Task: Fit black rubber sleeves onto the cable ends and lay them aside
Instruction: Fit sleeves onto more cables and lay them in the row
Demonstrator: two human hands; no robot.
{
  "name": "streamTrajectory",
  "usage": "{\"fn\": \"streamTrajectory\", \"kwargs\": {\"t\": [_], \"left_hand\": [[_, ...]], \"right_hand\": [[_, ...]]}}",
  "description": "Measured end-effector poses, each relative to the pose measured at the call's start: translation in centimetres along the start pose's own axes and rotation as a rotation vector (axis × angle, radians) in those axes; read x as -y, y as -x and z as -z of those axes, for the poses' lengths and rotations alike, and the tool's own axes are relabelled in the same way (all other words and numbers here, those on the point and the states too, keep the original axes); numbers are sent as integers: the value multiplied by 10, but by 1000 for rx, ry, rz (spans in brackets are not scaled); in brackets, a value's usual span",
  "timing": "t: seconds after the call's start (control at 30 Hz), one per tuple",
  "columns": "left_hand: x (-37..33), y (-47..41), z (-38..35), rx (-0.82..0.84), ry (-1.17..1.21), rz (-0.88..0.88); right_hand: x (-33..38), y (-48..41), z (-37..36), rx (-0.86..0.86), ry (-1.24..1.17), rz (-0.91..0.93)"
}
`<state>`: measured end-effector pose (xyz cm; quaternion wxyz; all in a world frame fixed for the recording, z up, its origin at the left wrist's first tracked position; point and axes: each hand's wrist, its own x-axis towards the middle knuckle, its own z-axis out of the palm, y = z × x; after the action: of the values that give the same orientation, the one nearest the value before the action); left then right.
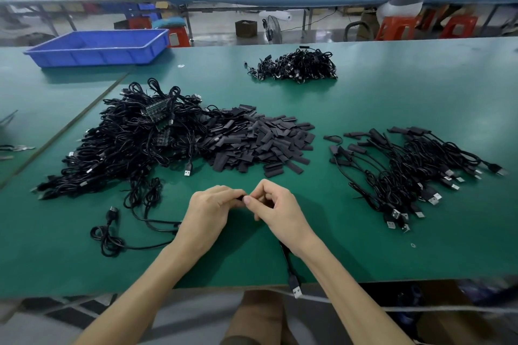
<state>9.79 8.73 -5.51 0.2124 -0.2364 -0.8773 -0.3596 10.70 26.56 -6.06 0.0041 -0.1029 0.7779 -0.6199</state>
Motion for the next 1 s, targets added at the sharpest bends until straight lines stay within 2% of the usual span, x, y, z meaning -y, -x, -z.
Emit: {"fn": "streamTrajectory", "kwargs": {"t": [0.3, 0.43, 0.5, 0.77, 0.9, 1.0], "left_hand": [[3, 2, -1, 31, 27, -1], [0, -4, 3, 94, 273, 311], [1, -7, 4, 132, 391, 386], [2, -5, 3, 118, 461, 427], [3, -2, -1, 82, 382, 366], [1, -1, -3, 59, 261, 251]], "right_hand": [[-2, 0, 0, 9, -16, 2], [-1, 1, 0, -15, -57, 6], [-1, 1, 0, -26, -59, 7], [-1, 1, 1, -52, -72, -9], [0, 2, 1, -48, -56, -7], [0, 2, 3, -40, -69, 1]]}}
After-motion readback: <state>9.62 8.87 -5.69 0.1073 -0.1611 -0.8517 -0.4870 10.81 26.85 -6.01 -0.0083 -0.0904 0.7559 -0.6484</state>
